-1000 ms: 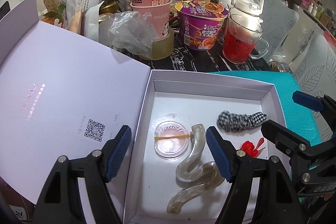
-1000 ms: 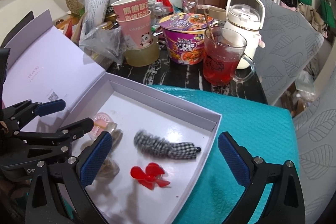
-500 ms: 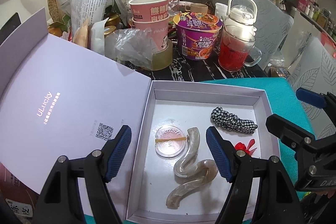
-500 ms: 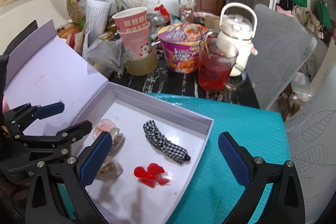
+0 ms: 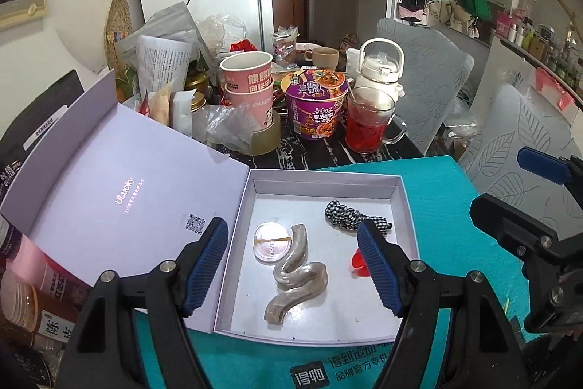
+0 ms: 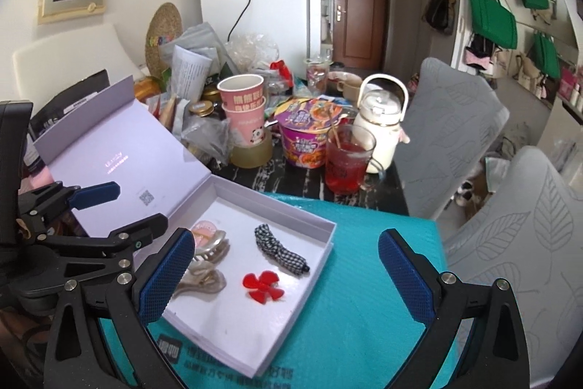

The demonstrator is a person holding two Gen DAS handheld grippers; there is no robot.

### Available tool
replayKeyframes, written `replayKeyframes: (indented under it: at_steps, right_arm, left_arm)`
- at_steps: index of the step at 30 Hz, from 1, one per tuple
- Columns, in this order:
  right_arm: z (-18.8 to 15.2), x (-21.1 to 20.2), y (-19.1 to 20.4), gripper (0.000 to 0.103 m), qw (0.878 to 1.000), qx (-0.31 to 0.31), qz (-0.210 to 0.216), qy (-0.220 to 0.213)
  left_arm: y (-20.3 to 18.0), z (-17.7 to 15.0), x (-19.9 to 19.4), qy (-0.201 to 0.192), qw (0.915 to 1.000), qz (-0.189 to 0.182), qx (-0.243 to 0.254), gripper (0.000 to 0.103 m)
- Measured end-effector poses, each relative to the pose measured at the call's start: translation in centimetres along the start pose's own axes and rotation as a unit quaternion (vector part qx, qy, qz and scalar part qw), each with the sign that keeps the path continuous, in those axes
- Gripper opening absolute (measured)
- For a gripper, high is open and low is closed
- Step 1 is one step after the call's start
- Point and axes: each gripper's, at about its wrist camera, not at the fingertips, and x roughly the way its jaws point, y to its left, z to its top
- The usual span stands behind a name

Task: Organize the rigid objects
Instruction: 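Open the left gripper releasing the compact while the right releases the scrunchie, then withdraw both grippers from the box toward the clear piece and black band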

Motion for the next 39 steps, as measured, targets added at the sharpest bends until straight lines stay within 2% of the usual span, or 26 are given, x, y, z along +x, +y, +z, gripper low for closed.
replayKeyframes:
  at_steps: [13,18,30,39]
  right_arm:
    - [-3.0,-8.1,0.0,0.103,0.999,-0.006,-0.012,-0.030]
    - [-4.8,-10.4,0.0,0.103,0.999,-0.005,-0.019,-0.038]
    - [-9.8,-14.7,-0.8,0.103,0.998,0.001,-0.049,-0.035]
    - [-14.0,-15.6,-1.6,0.103,0.998,0.013,-0.057,-0.015]
  left_arm:
    - [-2.5,-2.8,-7.4,-0.044,0.9990,-0.003,0.014,0.073]
    - [-4.0,-4.5,-9.6,-0.059,0.9977,-0.006,0.035,0.073]
    - [-7.8,-8.9,-12.4,-0.059,0.9956,-0.044,0.058,0.073]
    - [-9.5,-12.2,-12.4,-0.041,0.9946,-0.074,0.060,0.073]
